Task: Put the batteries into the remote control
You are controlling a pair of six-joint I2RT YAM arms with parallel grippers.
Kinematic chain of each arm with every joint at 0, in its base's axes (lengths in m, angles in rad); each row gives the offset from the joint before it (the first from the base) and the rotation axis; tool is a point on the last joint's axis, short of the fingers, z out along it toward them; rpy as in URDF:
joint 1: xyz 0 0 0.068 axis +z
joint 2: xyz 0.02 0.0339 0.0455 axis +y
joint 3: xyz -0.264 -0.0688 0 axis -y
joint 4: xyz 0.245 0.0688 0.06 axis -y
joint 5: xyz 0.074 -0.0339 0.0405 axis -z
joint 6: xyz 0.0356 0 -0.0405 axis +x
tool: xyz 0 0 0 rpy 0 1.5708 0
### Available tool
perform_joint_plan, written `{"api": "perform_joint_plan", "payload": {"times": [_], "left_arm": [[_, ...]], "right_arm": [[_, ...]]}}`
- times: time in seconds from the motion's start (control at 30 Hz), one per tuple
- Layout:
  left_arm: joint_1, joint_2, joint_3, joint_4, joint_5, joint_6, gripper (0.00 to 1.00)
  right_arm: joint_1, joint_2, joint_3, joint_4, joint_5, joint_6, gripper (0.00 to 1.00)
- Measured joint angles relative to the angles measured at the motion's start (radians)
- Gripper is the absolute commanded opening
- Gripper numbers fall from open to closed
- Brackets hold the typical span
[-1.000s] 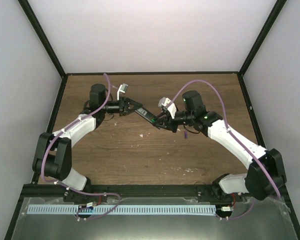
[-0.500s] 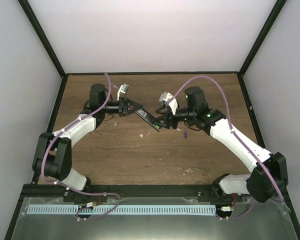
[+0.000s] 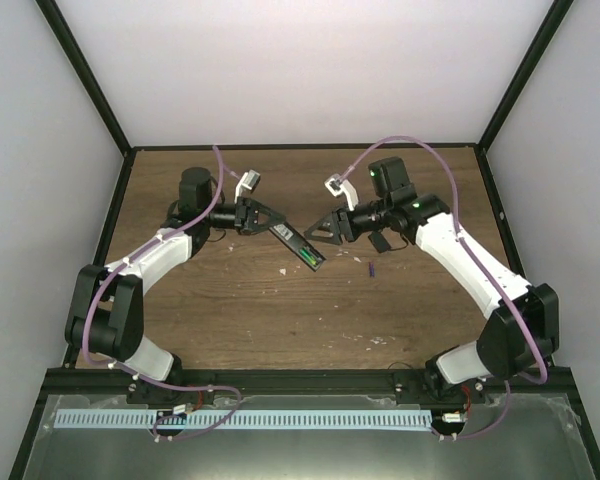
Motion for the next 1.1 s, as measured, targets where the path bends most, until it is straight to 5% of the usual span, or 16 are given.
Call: {"api": "perform_joint_plan", "payload": {"times": [0.4,1.1], "left_arm": [[0.0,0.0,0.034,-0.031,0.021,0.027,0.0],[-0.001,0.0,0.069,-0.164,0.012,0.142,0.0]], "right_arm": [[0.0,0.004,-0.092,-0.026,-0.214,0.14,0.55],[0.0,0.085,-0.093,0.019,-0.282,0.227,0.44]]}}
